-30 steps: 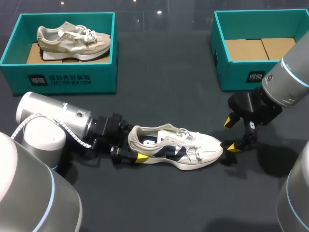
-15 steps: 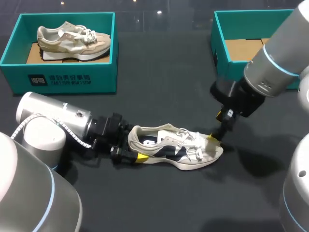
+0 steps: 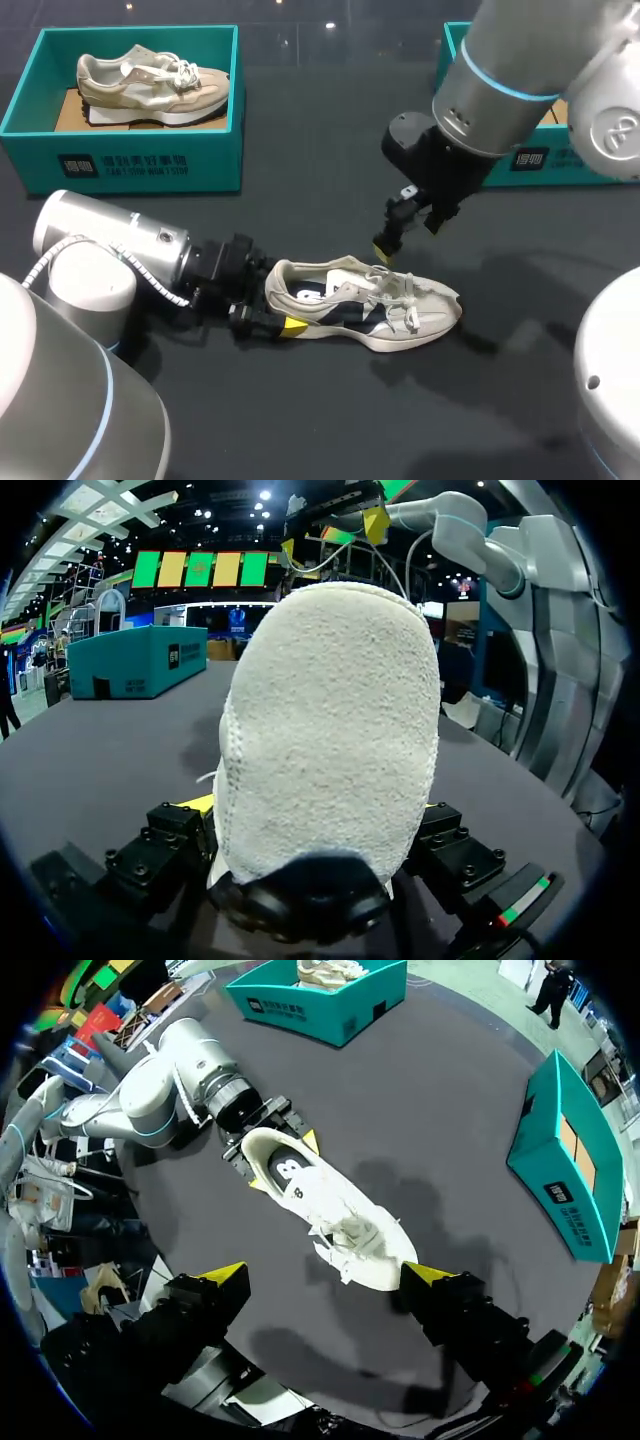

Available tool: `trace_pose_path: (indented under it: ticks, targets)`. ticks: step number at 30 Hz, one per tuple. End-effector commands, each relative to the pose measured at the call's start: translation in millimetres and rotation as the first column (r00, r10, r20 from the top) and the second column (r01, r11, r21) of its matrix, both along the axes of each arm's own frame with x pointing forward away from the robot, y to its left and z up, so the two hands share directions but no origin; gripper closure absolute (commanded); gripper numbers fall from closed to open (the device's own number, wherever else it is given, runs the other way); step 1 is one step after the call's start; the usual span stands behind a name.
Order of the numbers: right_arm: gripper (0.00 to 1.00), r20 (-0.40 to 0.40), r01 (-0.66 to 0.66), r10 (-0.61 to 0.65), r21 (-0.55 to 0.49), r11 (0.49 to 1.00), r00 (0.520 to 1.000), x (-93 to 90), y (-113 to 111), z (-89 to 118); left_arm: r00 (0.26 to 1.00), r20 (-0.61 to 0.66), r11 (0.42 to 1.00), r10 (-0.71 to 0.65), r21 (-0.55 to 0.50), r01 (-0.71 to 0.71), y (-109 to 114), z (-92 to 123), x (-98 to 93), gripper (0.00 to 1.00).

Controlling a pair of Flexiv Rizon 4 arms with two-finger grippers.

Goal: Take the shoe out of the shoebox, open the shoe tongue, remove and reinsert the insole, then place the shoe into the shoebox

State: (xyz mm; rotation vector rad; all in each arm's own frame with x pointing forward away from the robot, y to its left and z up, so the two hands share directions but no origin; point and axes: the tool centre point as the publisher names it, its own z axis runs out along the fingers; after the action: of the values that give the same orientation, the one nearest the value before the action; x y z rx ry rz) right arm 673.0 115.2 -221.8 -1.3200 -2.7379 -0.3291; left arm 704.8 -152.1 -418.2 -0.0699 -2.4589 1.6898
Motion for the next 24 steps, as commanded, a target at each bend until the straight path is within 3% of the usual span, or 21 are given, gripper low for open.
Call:
trace_pose_path:
  ticks: [1, 7, 8, 11, 15, 17, 19, 24]
  targets:
    - [0.0, -0.043, 0.33, -0.413, -0.529, 0.782, 0.91, 1.1, 9.7, 3.9, 1.0, 0.0, 1.0, -0.001, 0.001, 0.001, -1.2, -0.5, 0.2, 1.0]
    - [0.0, -0.043, 0.33, -0.413, -0.529, 0.782, 0.91, 1.1, 9.7, 3.9, 1.0, 0.0, 1.0, -0.001, 0.001, 0.001, -1.2, -0.5, 0.2, 1.0]
    - [0.0, -0.013, 0.404, -0.491, -0.551, 0.73, 0.871, 2.9, 14.8, 2.2, 1.0, 0.0, 1.0, -0.001, 0.001, 0.001, -1.2, -0.5, 0.2, 1.0]
    - [0.0, 0.028, 0.493, -0.586, -0.572, 0.655, 0.81, 5.1, 30.7, -4.2, 1.0, 0.0, 1.0, -0.001, 0.001, 0.001, -1.2, -0.5, 0.2, 1.0]
    - [0.0, 0.049, 0.565, -0.665, -0.576, 0.591, 0.746, 4.0, 42.3, -14.1, 1.0, 0.0, 1.0, -0.001, 0.001, 0.001, -1.2, -0.5, 0.2, 1.0]
    - [0.0, 0.075, 0.616, -0.736, -0.607, 0.502, 0.673, 1.7, 49.6, -19.6, 1.0, 0.0, 1.0, -0.001, 0.001, 0.001, -1.2, -0.5, 0.2, 1.0]
    - [0.0, 0.109, 0.637, -0.763, -0.632, 0.442, 0.637, -2.5, 58.8, -26.0, 1.0, 0.0, 1.0, -0.001, 0.001, 0.001, -1.2, -0.5, 0.2, 1.0]
    - [0.0, 0.109, 0.637, -0.763, -0.632, 0.442, 0.637, -2.5, 58.8, -26.0, 1.0, 0.0, 1.0, -0.001, 0.001, 0.001, -1.2, -0.5, 0.2, 1.0]
